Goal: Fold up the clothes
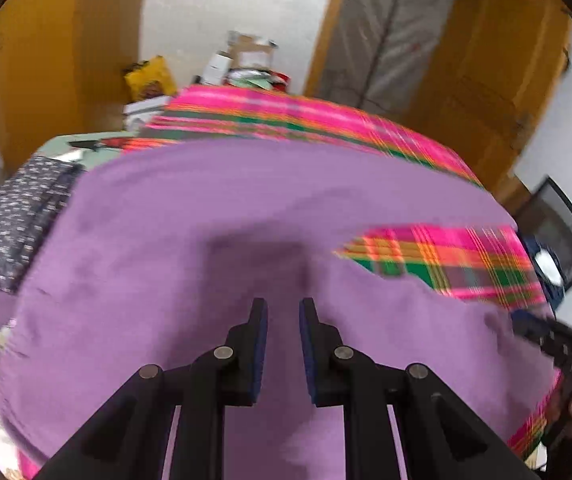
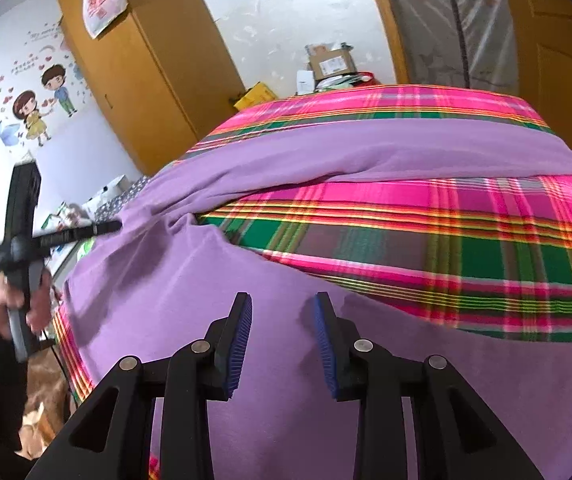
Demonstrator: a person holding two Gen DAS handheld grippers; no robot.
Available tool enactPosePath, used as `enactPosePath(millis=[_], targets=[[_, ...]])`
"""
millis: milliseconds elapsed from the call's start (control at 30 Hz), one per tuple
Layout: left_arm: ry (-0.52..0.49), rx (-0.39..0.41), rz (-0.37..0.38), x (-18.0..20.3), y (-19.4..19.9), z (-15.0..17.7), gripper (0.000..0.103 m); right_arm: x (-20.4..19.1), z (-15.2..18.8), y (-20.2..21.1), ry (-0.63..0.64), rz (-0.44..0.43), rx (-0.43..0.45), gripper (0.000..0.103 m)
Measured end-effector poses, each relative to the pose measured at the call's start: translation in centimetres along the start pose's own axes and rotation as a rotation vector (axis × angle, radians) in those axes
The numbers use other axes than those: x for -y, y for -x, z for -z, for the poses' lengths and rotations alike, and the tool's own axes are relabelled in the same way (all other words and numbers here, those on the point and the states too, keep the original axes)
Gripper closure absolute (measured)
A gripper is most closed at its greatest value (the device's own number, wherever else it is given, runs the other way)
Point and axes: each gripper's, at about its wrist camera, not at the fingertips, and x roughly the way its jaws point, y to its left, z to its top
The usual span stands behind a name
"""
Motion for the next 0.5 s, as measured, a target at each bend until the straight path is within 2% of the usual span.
enactPosePath(millis=[133, 233, 333, 500], targets=[[-0.044, -0.015, 0.020, 2.1, -1.5, 0.0, 0.086, 1.6, -0.9, 0.1, -0.048, 0.014, 0.011, 0.070], [-0.061, -0.006, 0.020, 3.0, -2.4, -0.6, 0.086, 3.7, -3.0, -0.4, -0.104, 0.004, 0.030, 0.070], [-0.076, 0.005, -0.005, 3.4, -3.5, -1.4, 0.086, 6.7, -5.3, -1.5, -0.200, -0.008, 0.024, 0.070], [-0.097, 0.008, -0.046, 3.8, -5.9, -3.0, 0.086, 12.5, -7.8, -4.8, -0.437, -0.034, -0.014, 0.070]])
